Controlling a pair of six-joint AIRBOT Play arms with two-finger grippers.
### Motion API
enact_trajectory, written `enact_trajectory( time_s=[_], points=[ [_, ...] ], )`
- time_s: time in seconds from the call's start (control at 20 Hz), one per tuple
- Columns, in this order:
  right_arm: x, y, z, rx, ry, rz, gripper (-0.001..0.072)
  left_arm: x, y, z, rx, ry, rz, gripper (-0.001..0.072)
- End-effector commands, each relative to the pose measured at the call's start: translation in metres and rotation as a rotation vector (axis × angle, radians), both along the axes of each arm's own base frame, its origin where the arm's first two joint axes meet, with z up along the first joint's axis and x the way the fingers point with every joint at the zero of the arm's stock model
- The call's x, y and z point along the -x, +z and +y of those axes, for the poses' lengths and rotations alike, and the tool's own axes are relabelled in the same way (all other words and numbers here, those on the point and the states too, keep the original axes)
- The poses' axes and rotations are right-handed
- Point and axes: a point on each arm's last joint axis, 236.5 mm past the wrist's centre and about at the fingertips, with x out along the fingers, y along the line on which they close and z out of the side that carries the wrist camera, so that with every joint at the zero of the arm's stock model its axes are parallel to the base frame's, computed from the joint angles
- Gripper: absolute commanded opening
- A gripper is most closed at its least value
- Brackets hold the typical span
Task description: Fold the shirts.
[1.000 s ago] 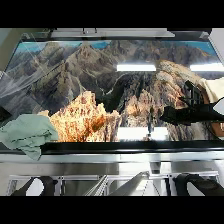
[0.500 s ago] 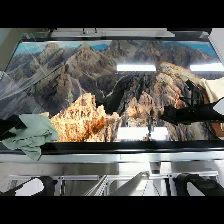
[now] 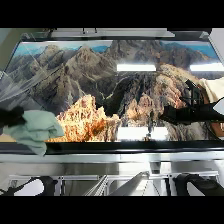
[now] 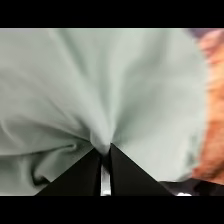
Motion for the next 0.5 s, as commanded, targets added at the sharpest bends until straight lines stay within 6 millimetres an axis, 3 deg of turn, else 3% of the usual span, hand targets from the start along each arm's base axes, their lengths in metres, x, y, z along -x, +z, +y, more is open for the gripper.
enact_trajectory(
  time_s=[0.0,0.1,0.2,0.3,0.45],
  points=[
    [0.000,0.002,0.004,-0.022,-0.003,0.000,0.0015,-0.052,0.125,-0.112,0.190,-0.243,-0.351,0.0015],
    [0.000,0.002,0.004,-0.022,-0.003,0.000,0.0014,-0.056,0.193,-0.169,0.245,-0.379,-0.519,0.0015],
    [-0.001,0.003,0.004,-0.022,-0.004,-0.001,0.0014,-0.047,0.236,-0.215,0.265,-0.494,-0.620,0.0015],
    [-0.001,0.002,0.004,-0.022,-0.004,-0.001,0.0014,-0.032,0.254,-0.251,0.287,-0.595,-0.652,0.0015],
    [-0.001,0.002,0.004,-0.022,-0.004,-0.001,0.0015,-0.015,0.251,-0.298,0.334,-0.711,-0.634,0.0015]
  ],
)
